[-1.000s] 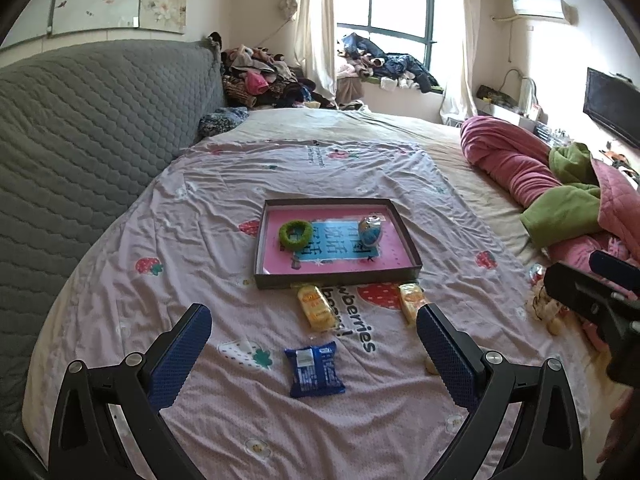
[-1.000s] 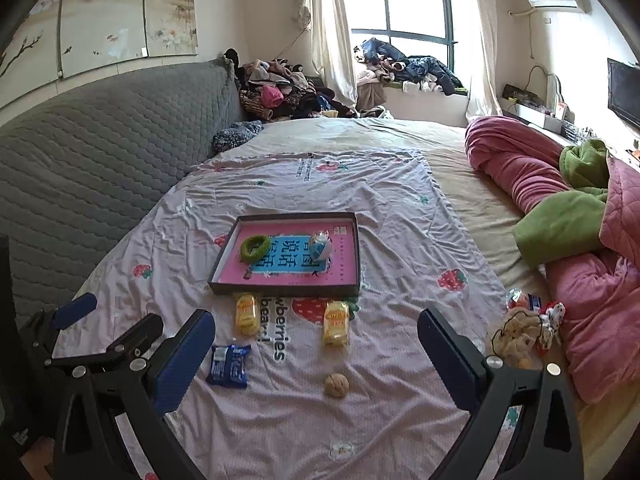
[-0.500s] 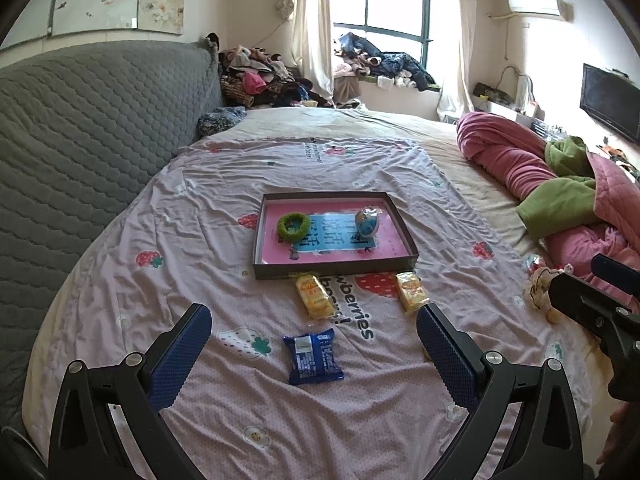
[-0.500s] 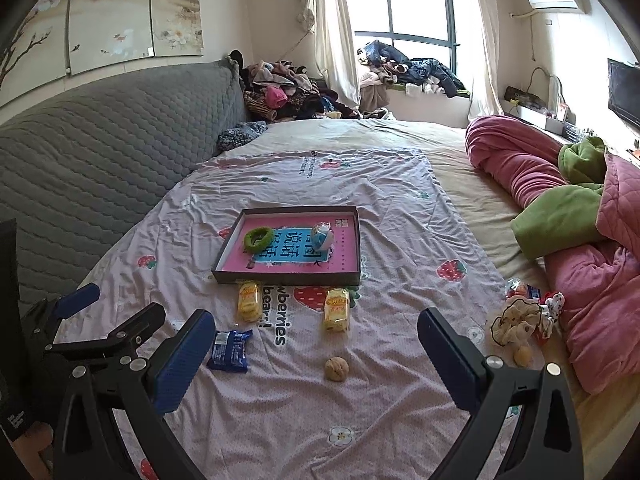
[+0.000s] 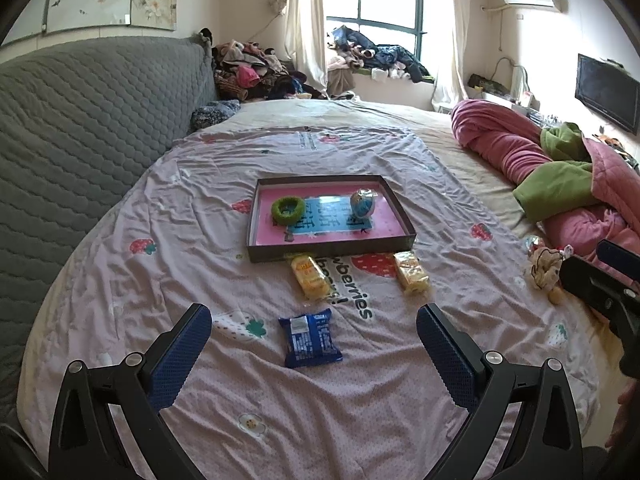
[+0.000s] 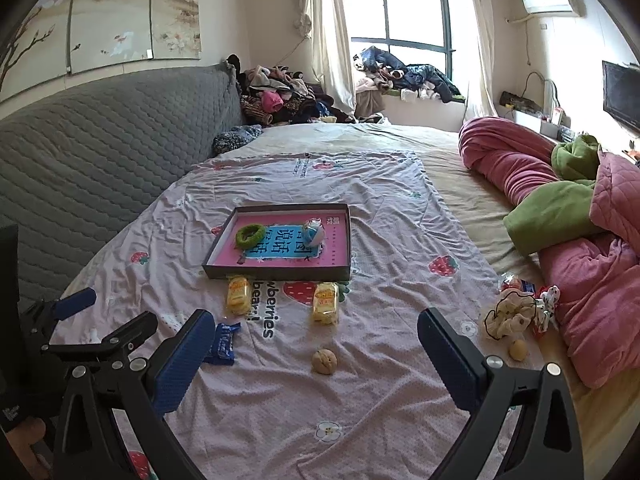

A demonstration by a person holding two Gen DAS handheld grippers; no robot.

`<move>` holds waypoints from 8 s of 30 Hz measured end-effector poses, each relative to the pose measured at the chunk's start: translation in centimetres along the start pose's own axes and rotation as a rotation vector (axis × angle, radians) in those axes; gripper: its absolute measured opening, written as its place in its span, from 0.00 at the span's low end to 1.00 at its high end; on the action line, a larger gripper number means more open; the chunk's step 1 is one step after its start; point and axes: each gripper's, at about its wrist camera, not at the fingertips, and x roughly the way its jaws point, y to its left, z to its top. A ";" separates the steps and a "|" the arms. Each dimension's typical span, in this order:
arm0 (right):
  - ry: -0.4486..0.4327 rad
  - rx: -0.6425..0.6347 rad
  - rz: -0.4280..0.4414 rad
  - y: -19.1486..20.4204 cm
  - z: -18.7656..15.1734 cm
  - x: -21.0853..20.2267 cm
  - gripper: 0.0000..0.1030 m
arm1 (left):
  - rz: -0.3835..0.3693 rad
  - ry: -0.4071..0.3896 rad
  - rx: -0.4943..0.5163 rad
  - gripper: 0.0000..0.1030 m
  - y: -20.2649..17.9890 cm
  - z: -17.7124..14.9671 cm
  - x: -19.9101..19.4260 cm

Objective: Organize objects
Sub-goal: 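Move the left tool toward the blue packet while the right tool approaches the bread roll, then grasp the blue snack packet with the left tool while the right tool grasps the bread roll, then lift the blue packet with the left tool while the right tool carries the roll toward the tray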

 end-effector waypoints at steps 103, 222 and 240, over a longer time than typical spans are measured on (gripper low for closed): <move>0.286 0.026 0.058 -0.7 -9.5 20.8 0.42 | -0.047 0.193 -0.070 0.65 1.5 -7.6 20.2; -0.071 -0.179 0.211 6.0 8.3 13.5 0.33 | -0.050 -0.021 -0.083 0.53 5.3 7.0 13.4; -0.127 -0.172 0.244 5.7 10.5 18.4 0.33 | -0.042 -0.071 -0.052 0.53 5.9 11.1 19.6</move>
